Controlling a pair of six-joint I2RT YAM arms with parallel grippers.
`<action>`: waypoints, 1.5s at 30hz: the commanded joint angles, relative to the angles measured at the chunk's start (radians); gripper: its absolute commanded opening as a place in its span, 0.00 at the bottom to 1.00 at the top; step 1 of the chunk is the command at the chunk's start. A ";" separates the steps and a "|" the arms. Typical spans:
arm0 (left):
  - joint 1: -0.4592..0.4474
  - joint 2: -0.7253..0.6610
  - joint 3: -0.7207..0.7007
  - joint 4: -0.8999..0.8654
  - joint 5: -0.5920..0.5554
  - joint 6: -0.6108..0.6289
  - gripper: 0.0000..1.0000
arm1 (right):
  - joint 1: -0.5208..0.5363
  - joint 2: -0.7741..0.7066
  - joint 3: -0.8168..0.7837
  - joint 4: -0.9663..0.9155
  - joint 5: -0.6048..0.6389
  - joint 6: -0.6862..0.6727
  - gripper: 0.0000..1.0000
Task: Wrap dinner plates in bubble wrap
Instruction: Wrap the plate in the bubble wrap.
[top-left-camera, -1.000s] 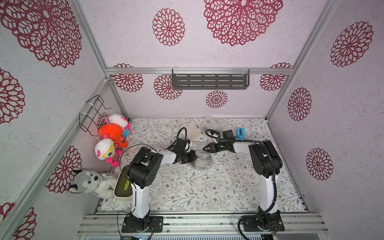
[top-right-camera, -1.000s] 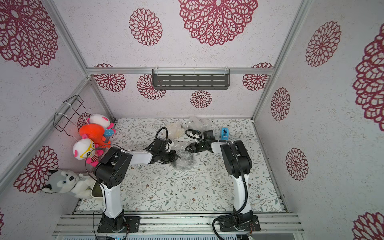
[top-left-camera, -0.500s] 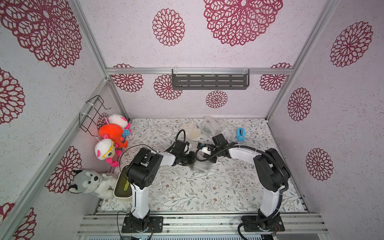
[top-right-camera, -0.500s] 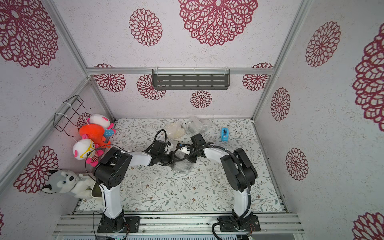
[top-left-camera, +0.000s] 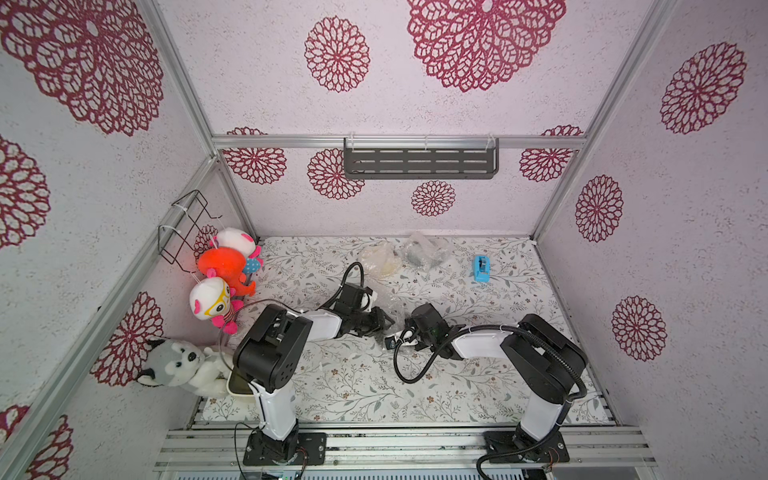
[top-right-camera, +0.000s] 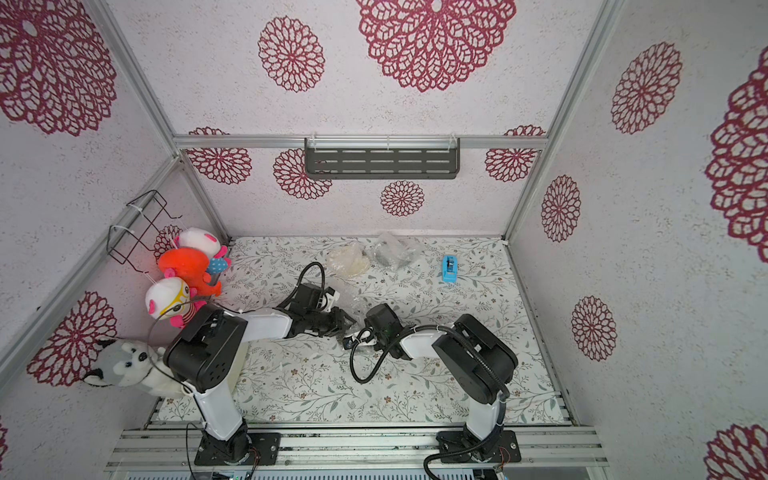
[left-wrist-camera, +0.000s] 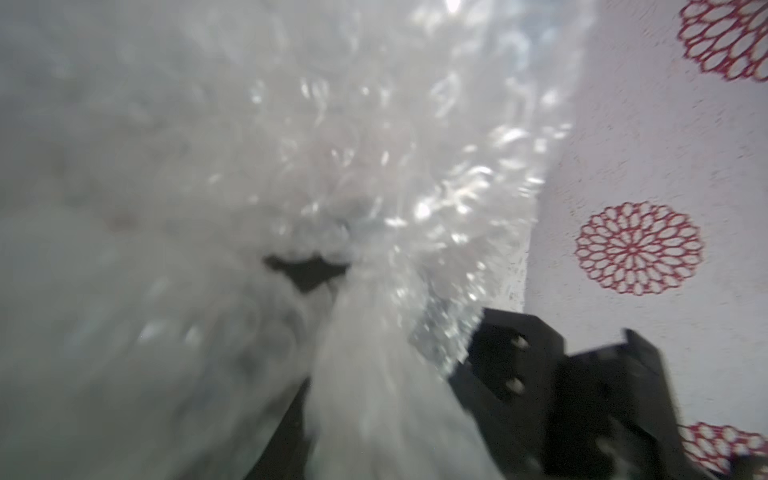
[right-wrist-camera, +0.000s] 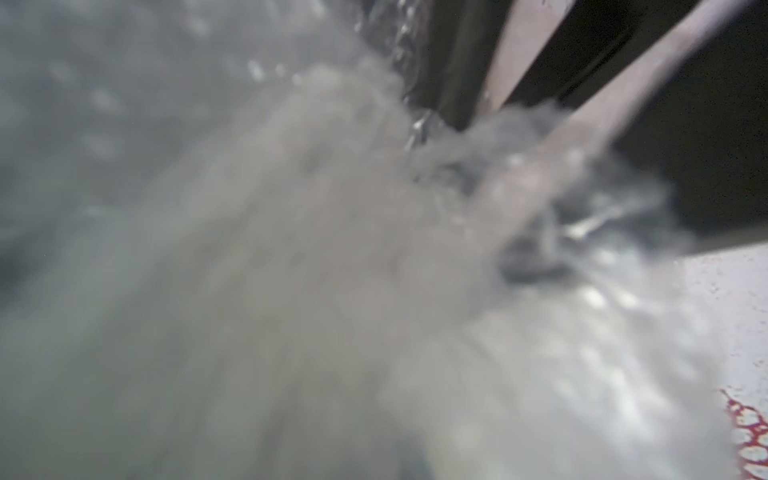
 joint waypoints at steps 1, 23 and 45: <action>0.044 -0.140 0.024 0.000 0.010 -0.003 0.42 | 0.016 0.035 -0.039 -0.095 0.000 -0.051 0.00; -0.100 0.274 0.220 -0.373 -0.220 -0.094 0.03 | 0.018 -0.046 -0.104 0.183 0.038 0.085 0.03; -0.088 0.283 0.178 -0.197 -0.103 -0.088 0.00 | -0.150 -0.132 0.097 -0.147 -0.659 1.507 0.38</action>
